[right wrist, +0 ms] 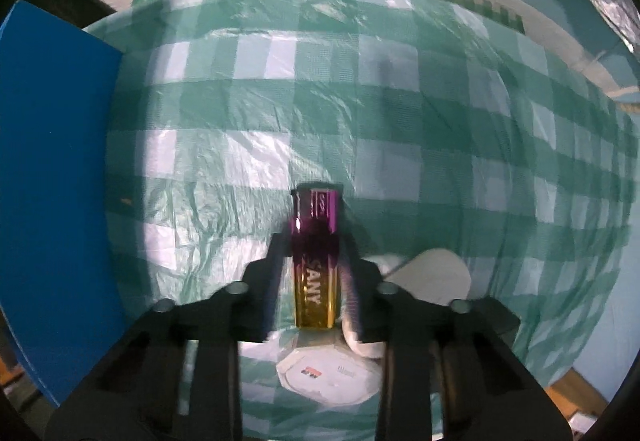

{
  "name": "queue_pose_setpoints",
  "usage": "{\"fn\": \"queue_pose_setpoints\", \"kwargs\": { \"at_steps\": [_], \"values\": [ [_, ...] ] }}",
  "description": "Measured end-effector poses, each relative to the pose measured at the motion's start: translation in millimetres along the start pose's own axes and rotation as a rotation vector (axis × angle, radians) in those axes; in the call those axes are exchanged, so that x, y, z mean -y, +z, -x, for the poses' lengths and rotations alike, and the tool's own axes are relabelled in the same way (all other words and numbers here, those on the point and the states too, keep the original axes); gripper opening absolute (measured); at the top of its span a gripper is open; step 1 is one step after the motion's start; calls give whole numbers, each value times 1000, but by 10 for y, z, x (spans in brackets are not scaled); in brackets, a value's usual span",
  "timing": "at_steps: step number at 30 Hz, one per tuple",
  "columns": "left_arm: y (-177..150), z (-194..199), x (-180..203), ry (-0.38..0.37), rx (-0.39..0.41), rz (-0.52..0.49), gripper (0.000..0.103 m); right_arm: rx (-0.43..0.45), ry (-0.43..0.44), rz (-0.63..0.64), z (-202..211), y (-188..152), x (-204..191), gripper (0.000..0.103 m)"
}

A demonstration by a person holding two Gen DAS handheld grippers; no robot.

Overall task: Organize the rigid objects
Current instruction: 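Move the right gripper to the pink-gold SANY lighter and grasp it, then carry the SANY lighter into the box with the right gripper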

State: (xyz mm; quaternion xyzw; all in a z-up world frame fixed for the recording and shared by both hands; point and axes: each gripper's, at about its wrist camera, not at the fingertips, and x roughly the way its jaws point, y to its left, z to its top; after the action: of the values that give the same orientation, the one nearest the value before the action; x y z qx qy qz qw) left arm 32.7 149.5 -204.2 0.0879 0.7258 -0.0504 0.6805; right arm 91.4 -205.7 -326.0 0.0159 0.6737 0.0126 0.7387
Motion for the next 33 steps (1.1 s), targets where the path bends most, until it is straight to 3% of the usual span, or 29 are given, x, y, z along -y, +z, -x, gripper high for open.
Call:
{"fn": "queue_pose_setpoints", "kwargs": {
  "at_steps": [14, 33],
  "values": [
    [8, 1, -3, -2, -1, 3, 6, -13, -14, -34, -11, -78, -75, 23],
    [-2, 9, 16, 0, 6, -12, 6, 77, 84, 76, 723, -16, -450, 23]
  ]
}}
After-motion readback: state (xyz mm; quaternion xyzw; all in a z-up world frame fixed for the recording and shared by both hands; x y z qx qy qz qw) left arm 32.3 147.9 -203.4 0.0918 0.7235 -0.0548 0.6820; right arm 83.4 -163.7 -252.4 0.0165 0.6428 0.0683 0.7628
